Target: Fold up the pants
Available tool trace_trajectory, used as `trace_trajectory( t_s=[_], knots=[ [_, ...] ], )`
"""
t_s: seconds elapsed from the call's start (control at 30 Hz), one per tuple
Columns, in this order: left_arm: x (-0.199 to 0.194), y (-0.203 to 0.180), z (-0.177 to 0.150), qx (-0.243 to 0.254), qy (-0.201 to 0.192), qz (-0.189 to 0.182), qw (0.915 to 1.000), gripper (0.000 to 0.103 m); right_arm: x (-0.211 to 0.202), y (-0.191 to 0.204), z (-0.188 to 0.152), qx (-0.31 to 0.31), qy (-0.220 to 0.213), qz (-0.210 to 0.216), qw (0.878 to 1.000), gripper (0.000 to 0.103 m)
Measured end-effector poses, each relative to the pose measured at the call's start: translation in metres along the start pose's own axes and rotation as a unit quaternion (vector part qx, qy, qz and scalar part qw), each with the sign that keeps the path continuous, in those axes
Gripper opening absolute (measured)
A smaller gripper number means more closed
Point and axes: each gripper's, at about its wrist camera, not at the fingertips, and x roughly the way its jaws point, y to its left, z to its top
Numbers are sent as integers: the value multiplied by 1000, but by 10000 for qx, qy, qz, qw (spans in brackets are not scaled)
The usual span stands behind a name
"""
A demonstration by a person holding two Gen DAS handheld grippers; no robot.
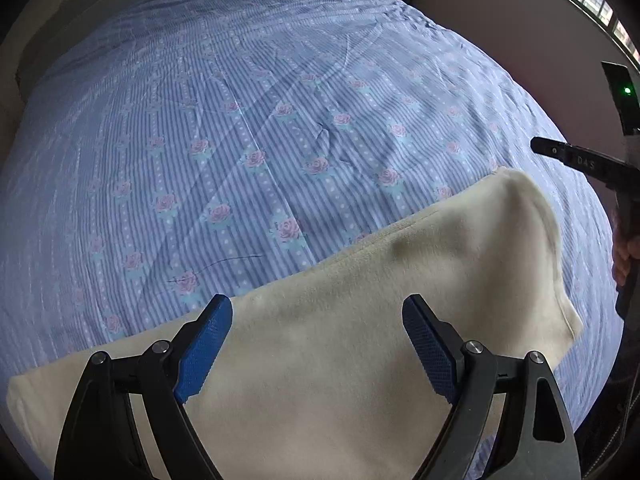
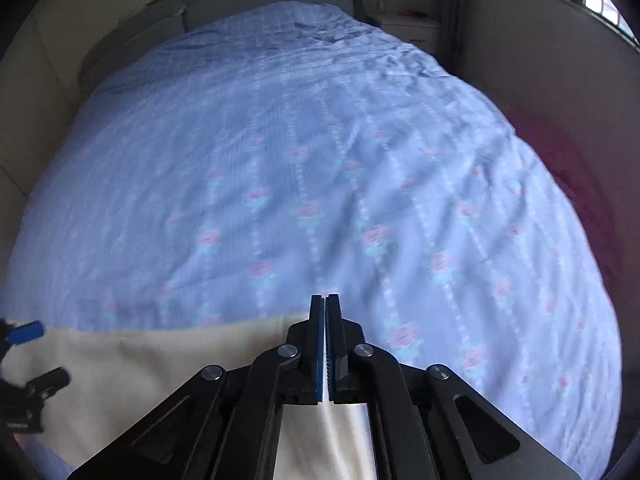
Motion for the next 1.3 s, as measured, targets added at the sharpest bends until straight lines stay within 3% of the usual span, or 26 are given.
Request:
trace_trajectory(
  t_s=[0.1, 0.17, 0.2, 0.23, 0.3, 0.43, 0.6, 0.8, 1.07, 1.3],
  knots=[
    [4, -6, -1, -50, 40, -21, 10000, 87, 27, -20, 7, 344, 451, -115, 9983, 2],
    [3, -12, -2, -20, -1, -46, 10000, 87, 20, -27, 2, 548, 416, -4, 9976, 7],
    [2, -16, -2, 39, -36, -47, 10000, 87, 14, -28, -2, 546, 353, 55, 9979, 21],
    [1, -19, -2, 84, -66, -27, 9999, 87, 5, -27, -9, 512, 305, 192, 9980, 41],
    [-3, -26, -4, 184, -141, -2, 9997, 87, -12, -25, -24, 489, 219, 431, 9976, 52],
    [-16, -39, -25, 232, -227, -26, 9995, 87, -46, -22, -65, 472, 267, 578, 9969, 53],
    [-21, -65, -69, 194, -65, -155, 9997, 87, -76, -32, -128, 635, 492, 657, 9946, 53],
    [-13, -101, -97, 334, 224, -234, 9989, 87, -69, -45, -183, 1536, 1030, 885, 9788, 53],
    [-21, -126, -88, 469, 113, -361, 9982, 87, -35, -49, -206, 2399, 1256, 1129, 9560, 51],
    [-29, -123, -81, 384, 18, -377, 9986, 87, -51, -46, -199, 2333, 1016, 958, 9623, 44]
  ],
)
